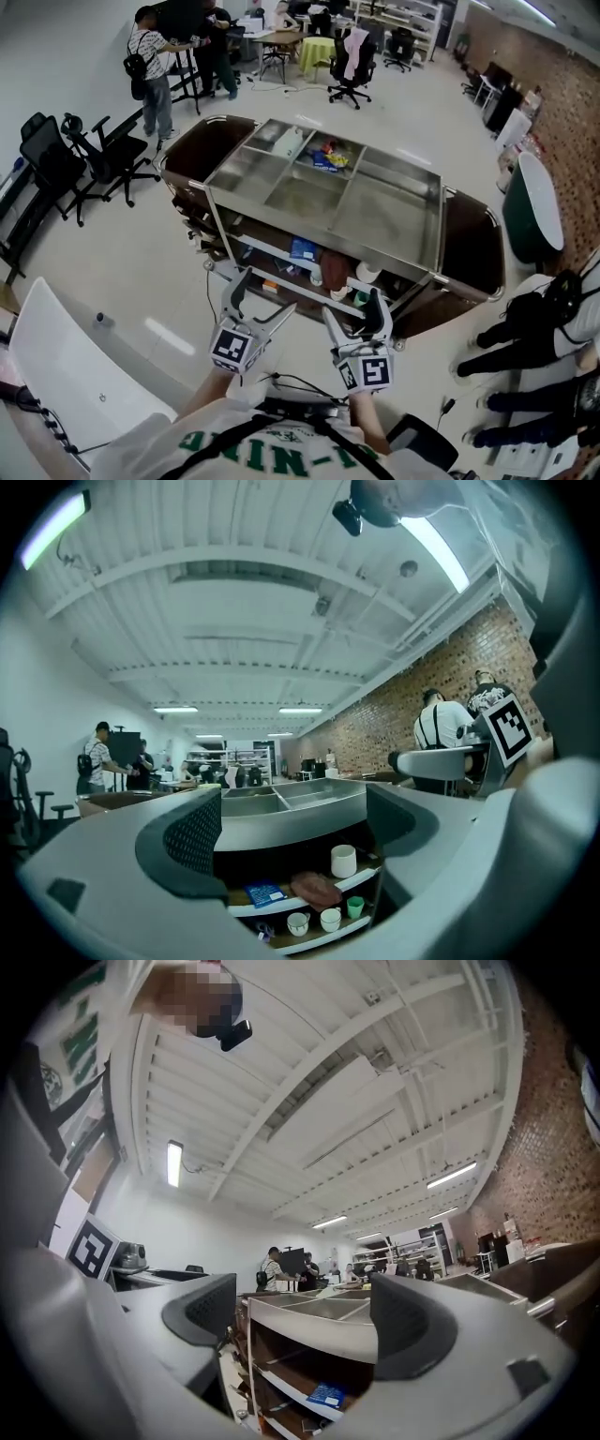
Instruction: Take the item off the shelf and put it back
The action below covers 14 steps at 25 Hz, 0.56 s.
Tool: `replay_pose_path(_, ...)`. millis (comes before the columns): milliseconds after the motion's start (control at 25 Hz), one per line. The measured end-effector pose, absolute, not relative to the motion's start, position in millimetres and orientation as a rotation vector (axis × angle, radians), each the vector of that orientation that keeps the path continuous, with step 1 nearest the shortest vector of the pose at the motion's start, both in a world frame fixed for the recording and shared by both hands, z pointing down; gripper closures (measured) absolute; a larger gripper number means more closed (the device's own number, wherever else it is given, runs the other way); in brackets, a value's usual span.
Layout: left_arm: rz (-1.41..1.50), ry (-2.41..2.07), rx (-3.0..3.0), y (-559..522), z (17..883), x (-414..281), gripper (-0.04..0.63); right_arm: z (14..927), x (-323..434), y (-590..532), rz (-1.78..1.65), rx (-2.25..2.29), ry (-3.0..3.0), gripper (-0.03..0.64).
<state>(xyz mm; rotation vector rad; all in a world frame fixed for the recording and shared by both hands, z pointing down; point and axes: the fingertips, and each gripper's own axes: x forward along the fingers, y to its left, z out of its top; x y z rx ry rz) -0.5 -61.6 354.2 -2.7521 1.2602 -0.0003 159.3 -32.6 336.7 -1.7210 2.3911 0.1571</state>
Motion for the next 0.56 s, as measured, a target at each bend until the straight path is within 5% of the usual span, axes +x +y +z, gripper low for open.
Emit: replay_pose_path(560,-0.016,1.326,-2.737,-29,368,-1,0.132,357,178,-2,0.132,-1.829,2.432,0.163)
